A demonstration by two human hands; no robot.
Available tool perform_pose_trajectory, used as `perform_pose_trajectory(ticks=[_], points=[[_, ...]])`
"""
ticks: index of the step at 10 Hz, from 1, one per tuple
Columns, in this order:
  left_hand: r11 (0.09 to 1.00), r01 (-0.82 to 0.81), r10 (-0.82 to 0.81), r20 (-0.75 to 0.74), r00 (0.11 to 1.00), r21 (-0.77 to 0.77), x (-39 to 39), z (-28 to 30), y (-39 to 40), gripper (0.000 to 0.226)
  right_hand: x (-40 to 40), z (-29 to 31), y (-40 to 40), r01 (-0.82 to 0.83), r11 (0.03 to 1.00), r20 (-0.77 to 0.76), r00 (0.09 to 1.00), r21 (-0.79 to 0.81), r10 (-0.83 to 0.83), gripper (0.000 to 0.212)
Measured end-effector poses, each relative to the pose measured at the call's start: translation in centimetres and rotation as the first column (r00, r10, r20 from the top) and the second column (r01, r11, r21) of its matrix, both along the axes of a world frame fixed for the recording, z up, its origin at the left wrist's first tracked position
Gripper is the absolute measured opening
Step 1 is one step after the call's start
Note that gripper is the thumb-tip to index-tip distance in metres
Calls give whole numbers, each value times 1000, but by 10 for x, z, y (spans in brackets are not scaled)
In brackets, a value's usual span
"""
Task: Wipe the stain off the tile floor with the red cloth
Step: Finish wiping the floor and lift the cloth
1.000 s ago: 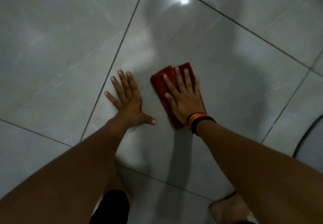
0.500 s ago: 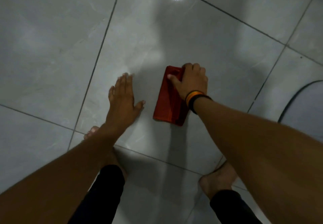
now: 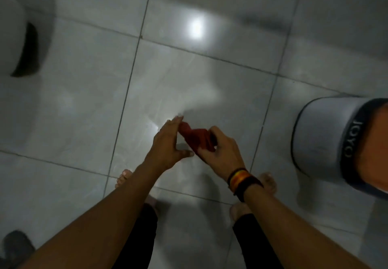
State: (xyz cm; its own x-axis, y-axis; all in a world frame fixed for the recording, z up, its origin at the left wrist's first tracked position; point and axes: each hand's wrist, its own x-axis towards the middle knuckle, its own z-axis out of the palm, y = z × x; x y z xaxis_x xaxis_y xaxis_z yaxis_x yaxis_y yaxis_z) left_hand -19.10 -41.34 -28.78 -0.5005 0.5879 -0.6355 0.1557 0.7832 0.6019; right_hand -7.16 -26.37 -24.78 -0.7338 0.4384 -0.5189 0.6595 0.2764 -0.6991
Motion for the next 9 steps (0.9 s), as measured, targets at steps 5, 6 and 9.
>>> perform_pose_trajectory(ticks=[5, 6, 9], points=[[990, -18, -43, 413, 910, 142, 123, 183, 302, 24, 219, 160, 218, 957, 50, 178, 104, -286, -978, 22], [982, 56, -106, 281, 954, 178, 173, 174, 367, 34, 257, 144, 252, 890, -244, 275, -141, -386, -951, 38], [861, 446, -474, 70, 878, 245, 213, 177, 466, 57, 288, 113, 237, 693, -358, 456, -47, -626, -889, 40]])
